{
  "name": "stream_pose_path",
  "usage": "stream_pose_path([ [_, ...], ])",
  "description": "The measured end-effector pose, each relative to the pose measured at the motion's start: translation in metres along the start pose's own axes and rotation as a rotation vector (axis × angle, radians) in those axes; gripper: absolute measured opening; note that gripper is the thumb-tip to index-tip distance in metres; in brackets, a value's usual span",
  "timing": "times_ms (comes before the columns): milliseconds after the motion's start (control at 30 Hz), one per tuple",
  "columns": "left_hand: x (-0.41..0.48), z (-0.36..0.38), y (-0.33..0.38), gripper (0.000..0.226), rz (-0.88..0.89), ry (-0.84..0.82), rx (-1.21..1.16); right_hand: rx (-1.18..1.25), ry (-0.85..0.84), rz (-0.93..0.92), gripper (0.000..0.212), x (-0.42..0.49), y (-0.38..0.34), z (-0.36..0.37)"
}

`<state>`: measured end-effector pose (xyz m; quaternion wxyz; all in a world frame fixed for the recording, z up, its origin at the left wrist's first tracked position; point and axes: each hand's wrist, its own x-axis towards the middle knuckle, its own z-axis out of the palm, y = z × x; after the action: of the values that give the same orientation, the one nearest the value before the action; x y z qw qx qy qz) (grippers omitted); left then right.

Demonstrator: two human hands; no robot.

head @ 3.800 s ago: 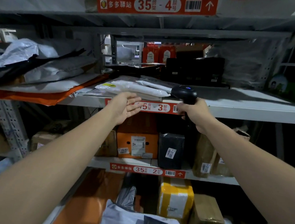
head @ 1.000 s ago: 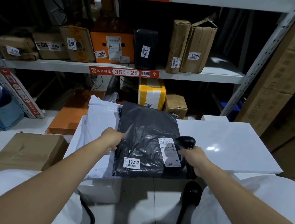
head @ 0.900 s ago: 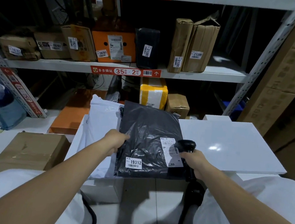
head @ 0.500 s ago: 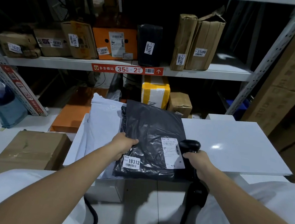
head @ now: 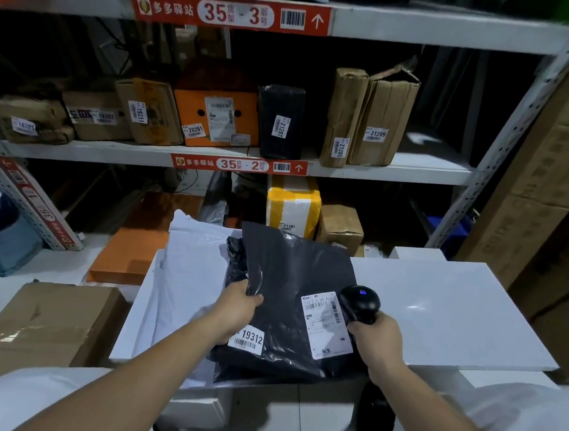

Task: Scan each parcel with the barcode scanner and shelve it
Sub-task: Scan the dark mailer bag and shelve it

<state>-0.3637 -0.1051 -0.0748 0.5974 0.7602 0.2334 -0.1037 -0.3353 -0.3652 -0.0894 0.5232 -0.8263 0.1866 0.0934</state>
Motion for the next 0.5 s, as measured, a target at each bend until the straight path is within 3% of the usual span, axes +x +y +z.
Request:
stream_pose_path([
  [333,-0.001,-0.022,0.047,0.030,0.177,0.077,-0.092,0.063,0.099,-0.192,0.025,-0.009,-0.054,-0.011],
  [500,0.001,-0.037,0.091,0.023,0.271,0.136,-0.138,0.150,0.126,-0.317,0.014,-0.011,-0.100,-0.023],
])
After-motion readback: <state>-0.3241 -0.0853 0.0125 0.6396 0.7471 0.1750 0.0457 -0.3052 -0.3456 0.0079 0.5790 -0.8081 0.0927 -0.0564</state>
